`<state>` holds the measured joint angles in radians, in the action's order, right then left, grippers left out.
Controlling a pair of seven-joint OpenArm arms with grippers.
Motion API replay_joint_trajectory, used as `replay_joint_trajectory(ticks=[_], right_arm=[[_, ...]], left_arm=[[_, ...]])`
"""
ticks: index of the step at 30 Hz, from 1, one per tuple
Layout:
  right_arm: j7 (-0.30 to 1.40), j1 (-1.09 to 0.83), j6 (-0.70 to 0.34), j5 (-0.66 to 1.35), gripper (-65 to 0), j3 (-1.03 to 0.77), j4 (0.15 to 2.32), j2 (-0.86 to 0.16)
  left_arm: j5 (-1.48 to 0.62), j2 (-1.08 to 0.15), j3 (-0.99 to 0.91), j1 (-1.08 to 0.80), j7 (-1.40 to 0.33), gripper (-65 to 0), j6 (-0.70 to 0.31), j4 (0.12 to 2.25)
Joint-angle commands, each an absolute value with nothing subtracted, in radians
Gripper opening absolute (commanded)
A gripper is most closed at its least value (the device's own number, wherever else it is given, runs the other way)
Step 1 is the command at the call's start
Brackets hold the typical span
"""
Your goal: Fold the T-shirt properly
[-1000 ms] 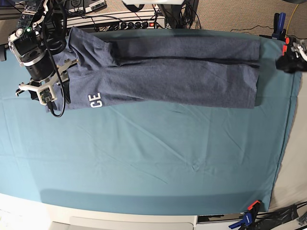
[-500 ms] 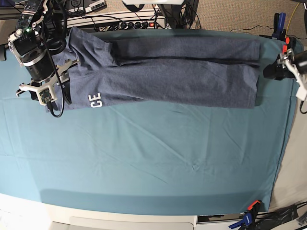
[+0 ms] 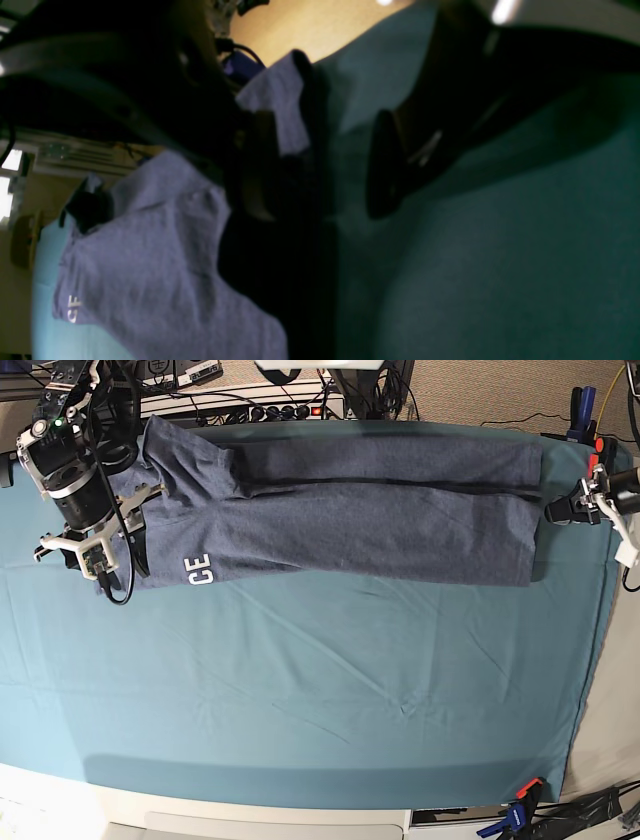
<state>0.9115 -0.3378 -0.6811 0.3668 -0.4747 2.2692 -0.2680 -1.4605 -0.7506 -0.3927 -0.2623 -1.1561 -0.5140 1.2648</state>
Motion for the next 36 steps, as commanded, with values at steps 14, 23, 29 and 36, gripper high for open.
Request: replay_joint_trajectory(ticks=[14,23,29,36], right_arm=[[0.887,-0.333,-0.676,0.376,-40.1,-0.479,2.281,-0.279],[0.887,-0.332,-0.676,0.373,-40.1,-0.479,2.281,-0.241],[0.886,-0.332,-0.676,0.374,-40.1,-0.479,2.281,-0.241],[0.884,-0.332,-0.676,0.374,-40.1,-0.479,2.281,-0.241]], left_arm=[[-1.484,-0.757,-0.399,-0.256,-1.103,-33.0,-0.612,1.315],[-1.484,-0.757,-0.400,-0.342,-1.077,-20.9,-0.698,1.520],[-1.404,-0.758,-0.399,-0.381,-0.977,-20.8,-0.609,1.583],[-1.293,-0.759,-0.399,-0.382,-0.915,-20.7,-0.504,1.583]])
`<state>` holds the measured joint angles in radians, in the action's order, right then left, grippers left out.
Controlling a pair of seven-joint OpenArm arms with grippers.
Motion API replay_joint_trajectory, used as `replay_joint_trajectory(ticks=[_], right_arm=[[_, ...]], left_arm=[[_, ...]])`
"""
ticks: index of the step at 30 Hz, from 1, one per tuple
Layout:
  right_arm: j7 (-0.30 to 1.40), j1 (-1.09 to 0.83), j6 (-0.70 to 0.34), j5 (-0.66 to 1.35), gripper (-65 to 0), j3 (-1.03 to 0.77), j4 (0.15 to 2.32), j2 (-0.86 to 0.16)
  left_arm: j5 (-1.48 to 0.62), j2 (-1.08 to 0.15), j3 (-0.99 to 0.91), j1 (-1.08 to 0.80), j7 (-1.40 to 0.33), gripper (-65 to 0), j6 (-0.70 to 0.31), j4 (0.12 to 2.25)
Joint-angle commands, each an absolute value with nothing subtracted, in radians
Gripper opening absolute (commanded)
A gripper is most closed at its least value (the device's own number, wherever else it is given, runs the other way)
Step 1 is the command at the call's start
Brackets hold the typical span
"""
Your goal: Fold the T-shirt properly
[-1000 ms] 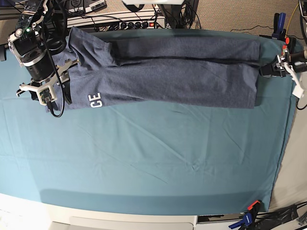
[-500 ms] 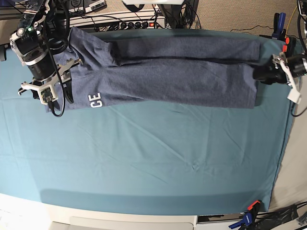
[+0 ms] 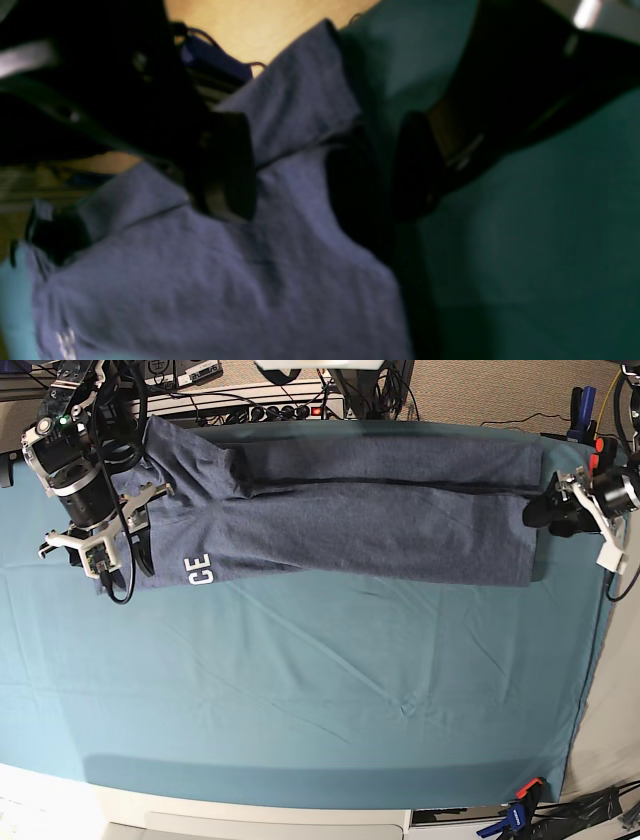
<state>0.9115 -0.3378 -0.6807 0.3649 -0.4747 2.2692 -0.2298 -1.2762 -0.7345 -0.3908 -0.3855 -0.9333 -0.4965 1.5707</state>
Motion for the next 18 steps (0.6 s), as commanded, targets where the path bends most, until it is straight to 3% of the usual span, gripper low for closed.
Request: replay_joint_trajectory(ticks=[1,8,18], right_arm=[[0.884,-0.332,-0.675,0.377,-40.1,-0.479,2.281,-0.241],[0.883,-0.332,-0.676,0.396,-40.1,-0.479,2.281,-0.241],[0.883,-0.332,-0.676,0.395,-40.2,-0.479,2.281,-0.241]], left_arm=[[-1.280,-0.759,-0.399,-0.382,-0.914,-20.7,-0.497,1.583],[-1.255,-0.758,-0.365,-0.382,-0.905,-20.8,-0.440,1.538],[-1.260,-0.726,-0.244,-0.347,-0.901,-20.8,-0.445,1.486]])
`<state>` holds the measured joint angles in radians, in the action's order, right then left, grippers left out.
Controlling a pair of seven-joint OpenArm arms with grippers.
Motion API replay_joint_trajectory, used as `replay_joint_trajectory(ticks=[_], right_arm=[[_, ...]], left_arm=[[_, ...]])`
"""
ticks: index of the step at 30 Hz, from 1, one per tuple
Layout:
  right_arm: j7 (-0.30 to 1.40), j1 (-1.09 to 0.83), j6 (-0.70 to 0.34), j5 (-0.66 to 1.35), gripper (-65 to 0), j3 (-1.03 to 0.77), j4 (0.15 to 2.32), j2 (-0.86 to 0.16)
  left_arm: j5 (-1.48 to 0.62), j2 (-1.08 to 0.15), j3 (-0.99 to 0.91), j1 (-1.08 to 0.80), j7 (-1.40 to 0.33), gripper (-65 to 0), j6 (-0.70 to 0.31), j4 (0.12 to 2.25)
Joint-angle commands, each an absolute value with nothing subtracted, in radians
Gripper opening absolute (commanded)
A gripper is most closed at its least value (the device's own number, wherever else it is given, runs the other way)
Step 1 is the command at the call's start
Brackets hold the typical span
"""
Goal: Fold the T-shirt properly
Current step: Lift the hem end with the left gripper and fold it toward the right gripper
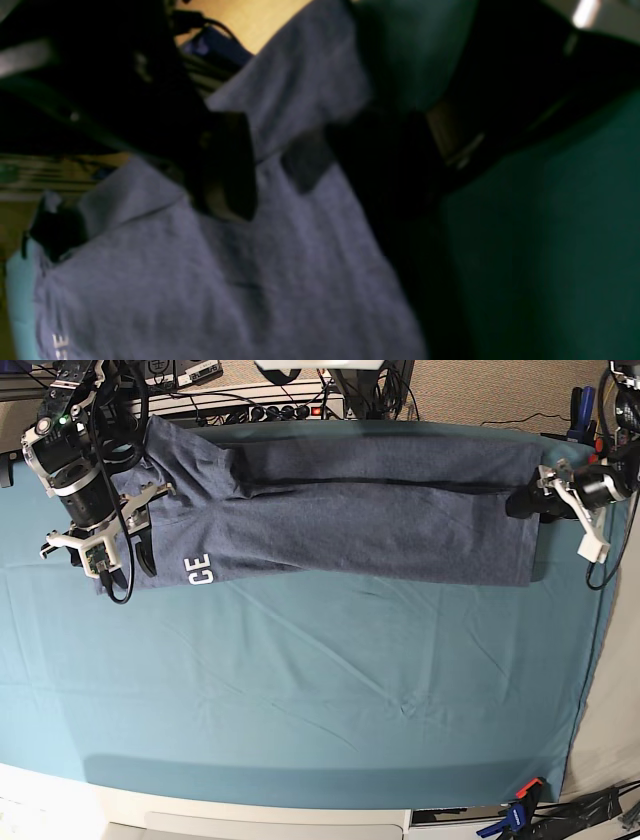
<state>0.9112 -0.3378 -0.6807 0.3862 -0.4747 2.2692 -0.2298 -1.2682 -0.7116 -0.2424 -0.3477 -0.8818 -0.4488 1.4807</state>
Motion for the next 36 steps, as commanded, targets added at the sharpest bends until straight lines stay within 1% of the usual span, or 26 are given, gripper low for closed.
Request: replay_joint_trajectory(ticks=[1,7,10,13,17,20,23,26,29,36], right_arm=[[0.883,-0.332,-0.676,0.395,-40.1,-0.479,2.281,-0.241],[0.884,-0.332,-0.676,0.395,-40.1,-0.479,2.281,-0.241],[0.886,-0.332,-0.676,0.395,-40.1,-0.479,2.281,-0.241],[0.886,-0.332,-0.676,0.395,-40.1,-0.479,2.281,-0.241],[0.886,-0.332,-0.676,0.392,-40.1,-0.479,2.281,-0.241],[0.887,-0.332,-0.676,0.392,-40.1,-0.479,2.281,-0.241],[0.886,-0.332,-0.676,0.392,-40.1,-0.479,2.281,-0.241],[0.886,-0.332,-0.676,0.392,-40.2,-0.479,2.281,-0.241],[0.887,-0.332,-0.676,0.392,-40.1,-0.479,2.281,-0.241],[0.887,-0.332,-0.676,0.391,-40.1,-0.479,2.281,-0.241]], left_arm=[[-1.260,-0.723,-0.239,-0.340,-0.902,-20.8,-0.445,1.486],[-1.279,-0.718,-0.226,-0.320,-0.920,-21.3,-0.445,1.486],[-1.280,-0.718,-0.226,-0.317,-0.920,-26.3,-0.445,1.486],[-1.292,-0.721,-0.226,-0.315,-0.927,-37.3,-0.445,1.486],[-1.308,-0.726,-0.227,-0.315,-0.927,-55.1,-0.445,1.486],[-1.318,-0.727,-0.227,-0.312,-0.927,-65.0,-0.445,1.488],[-1.324,-0.727,-0.227,-0.313,-0.927,-65.0,-0.455,1.512],[-1.328,-0.726,-0.227,-0.313,-0.946,-65.0,-0.538,1.566],[-1.343,-0.726,-0.226,-0.314,-0.989,-65.0,-0.588,1.665],[-1.278,-0.713,-0.222,-0.321,-0.981,-65.0,-0.603,1.964]])
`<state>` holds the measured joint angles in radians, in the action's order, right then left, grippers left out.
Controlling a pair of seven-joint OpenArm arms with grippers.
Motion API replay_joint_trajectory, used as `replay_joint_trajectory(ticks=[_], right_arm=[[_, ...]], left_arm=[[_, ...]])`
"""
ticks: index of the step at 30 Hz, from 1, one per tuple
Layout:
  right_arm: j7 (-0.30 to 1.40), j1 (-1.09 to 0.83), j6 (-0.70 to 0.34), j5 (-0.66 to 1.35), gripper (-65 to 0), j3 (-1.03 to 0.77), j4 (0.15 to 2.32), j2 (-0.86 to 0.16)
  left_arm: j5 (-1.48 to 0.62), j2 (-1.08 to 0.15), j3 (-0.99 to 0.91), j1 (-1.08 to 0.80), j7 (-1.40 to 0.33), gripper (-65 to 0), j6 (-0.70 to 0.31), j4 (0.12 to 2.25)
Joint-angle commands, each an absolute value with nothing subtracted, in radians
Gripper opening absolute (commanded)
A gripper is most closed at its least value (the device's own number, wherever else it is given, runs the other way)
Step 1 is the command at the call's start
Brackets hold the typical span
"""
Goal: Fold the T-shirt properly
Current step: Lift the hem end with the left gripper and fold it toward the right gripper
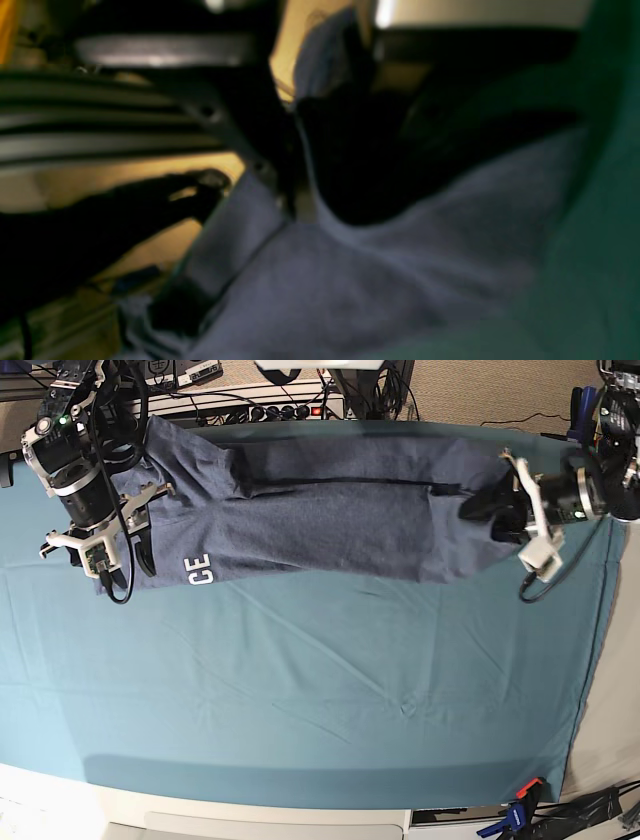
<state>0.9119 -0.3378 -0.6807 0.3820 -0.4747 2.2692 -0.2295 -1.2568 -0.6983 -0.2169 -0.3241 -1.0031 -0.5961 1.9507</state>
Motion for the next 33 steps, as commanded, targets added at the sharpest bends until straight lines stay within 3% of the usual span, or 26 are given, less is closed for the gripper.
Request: replay_joint_trajectory(ticks=[1,7,16,33], right_arm=[[0.887,-0.332,-0.676,0.391,-40.1,-0.479,2.281,-0.241],[0.886,-0.332,-0.675,0.373,-40.2,-0.479,2.281,-0.241],[0.887,-0.332,-0.675,0.373,-40.1,-0.479,2.281,-0.241],[0.886,-0.332,-0.675,0.373,-40.2,-0.479,2.281,-0.241]], left_arm=[[-1.262,-0.712,-0.217,-0.324,-0.968,-65.0,-0.597,1.994],[-1.127,-0.691,-0.047,-0.332,-0.884,-65.0,-0.558,2.046],[-0.906,-0.507,0.258,-0.236,-0.829,-65.0,-0.540,2.045],[-0.855,-0.294,0.286,-0.115,-0.778,-65.0,-0.491,1.908]])
